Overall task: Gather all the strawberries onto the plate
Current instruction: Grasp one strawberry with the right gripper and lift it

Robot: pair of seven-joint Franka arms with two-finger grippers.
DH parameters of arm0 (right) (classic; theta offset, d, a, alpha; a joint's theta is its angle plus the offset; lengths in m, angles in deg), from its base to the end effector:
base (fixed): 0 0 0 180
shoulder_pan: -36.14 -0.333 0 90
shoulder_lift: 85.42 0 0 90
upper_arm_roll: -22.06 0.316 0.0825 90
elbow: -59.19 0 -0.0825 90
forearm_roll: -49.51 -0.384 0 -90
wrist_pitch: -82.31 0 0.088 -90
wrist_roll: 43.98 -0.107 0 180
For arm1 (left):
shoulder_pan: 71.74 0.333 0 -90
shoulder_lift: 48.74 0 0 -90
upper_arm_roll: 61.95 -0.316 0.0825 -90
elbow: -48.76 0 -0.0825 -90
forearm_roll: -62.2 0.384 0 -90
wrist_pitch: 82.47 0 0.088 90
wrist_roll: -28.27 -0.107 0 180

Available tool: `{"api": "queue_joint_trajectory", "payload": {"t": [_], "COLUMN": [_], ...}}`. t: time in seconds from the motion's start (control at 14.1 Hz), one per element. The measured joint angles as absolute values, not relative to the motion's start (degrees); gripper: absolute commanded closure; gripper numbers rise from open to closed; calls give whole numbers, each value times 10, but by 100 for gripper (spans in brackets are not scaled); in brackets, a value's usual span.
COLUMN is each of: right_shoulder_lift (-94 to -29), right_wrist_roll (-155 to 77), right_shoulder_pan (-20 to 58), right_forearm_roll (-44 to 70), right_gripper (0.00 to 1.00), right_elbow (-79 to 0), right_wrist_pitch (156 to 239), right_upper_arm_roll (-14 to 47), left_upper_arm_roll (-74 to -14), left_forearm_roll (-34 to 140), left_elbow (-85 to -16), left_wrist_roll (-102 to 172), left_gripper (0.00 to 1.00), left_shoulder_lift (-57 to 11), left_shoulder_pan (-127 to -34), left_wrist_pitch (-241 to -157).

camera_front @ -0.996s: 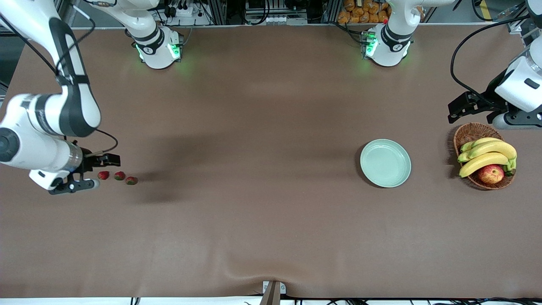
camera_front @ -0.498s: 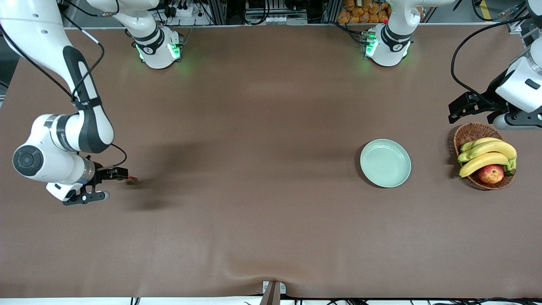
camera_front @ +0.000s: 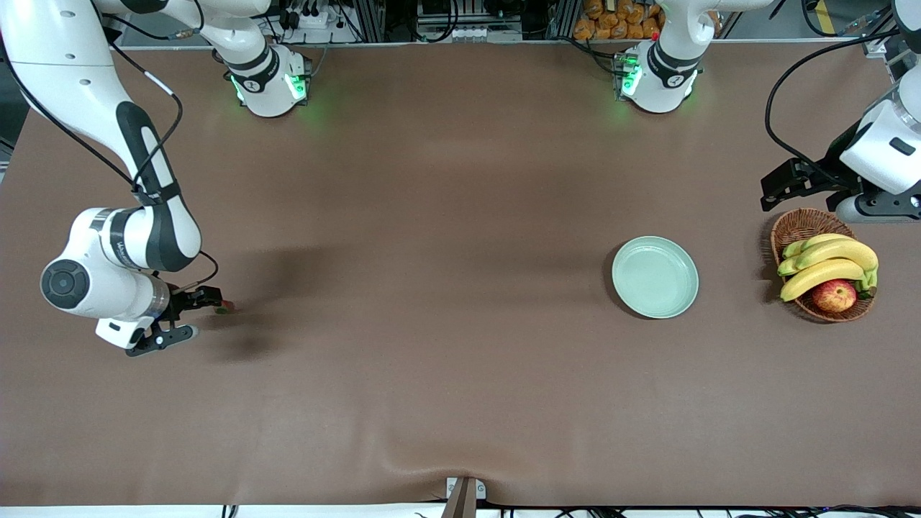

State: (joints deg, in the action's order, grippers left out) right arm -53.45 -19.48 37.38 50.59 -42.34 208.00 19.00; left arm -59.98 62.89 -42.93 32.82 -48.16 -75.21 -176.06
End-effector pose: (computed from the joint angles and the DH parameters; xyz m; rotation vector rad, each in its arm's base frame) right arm 0.6437 -0.0466 0.2354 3.0719 0.5761 -0.2225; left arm 0.5607 -0.0521 0.6104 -3.1316 0.0253 -0.0375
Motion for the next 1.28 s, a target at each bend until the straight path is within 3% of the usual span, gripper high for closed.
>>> {"api": "queue_joint_trajectory", "payload": {"t": [0.28,0.57,1.07,1.28], "right_shoulder_lift": [-517,-511,-510,-510], "right_wrist_roll": [-130,-118,-116,-116], "right_shoulder_pan": [375,377,376,376], "right_forearm_roll": [506,506,506,506], "right_gripper": [0,0,0,44], "right_elbow": [-428,-476,-483,-483], "right_wrist_pitch": [2103,2182,2192,2192], "right_upper_arm_roll": [189,190,192,193], "left_upper_arm_roll": [-600,-600,-600,-600], "left_forearm_roll": [629,629,629,629], "left_elbow": [-429,-429,-429,-429], "left_wrist_roll": [328,328,328,328], "left_gripper": [0,0,0,0], "left_shoulder_lift": [-482,-482,-481,-481], "left_shoulder_pan": [-752,-752,-752,-752], "left_wrist_pitch": [-1761,-1761,-1761,-1761]}}
